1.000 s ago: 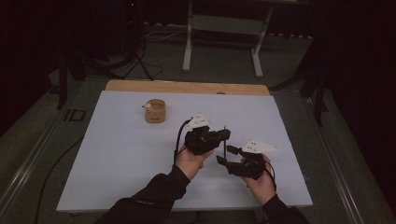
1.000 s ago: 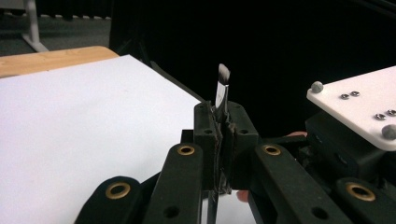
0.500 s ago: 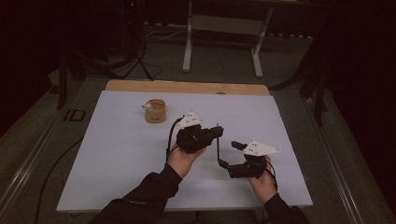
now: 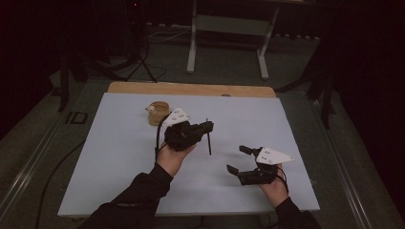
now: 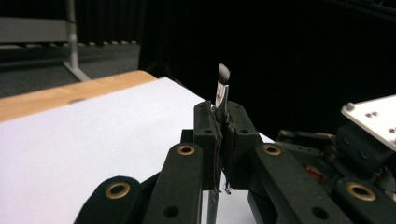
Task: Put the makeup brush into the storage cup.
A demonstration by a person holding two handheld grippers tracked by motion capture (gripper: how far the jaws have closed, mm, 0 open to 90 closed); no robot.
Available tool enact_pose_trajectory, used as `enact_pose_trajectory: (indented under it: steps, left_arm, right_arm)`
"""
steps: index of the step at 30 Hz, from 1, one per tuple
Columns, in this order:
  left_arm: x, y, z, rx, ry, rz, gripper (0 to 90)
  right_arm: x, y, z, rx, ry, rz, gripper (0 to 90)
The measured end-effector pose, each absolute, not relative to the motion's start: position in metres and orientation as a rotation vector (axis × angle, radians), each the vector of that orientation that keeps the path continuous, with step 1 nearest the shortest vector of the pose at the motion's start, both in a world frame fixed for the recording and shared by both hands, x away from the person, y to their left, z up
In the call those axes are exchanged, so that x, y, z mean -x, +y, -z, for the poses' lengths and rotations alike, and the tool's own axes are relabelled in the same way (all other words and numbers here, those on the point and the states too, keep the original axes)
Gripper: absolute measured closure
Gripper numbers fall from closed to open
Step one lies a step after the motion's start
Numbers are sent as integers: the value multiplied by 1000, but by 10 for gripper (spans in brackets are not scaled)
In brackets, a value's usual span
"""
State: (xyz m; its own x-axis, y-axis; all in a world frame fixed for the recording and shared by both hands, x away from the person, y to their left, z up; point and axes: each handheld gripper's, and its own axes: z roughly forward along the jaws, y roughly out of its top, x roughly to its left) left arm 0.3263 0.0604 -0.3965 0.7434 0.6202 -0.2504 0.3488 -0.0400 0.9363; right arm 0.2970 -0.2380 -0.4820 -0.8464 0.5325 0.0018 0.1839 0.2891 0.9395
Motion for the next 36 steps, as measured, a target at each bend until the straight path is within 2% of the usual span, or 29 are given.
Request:
enact_pose_trajectory:
  steps: [19,36]
  left_arm:
    - [-340,110,358,-1613,803,-442,856]
    - [-362,120,338,-1624,832,-593,856]
  right_arm:
    - [-295,-235,481,-612,2219,-1621,155]
    - [-295,-235,478,-624,2209,-1645,143]
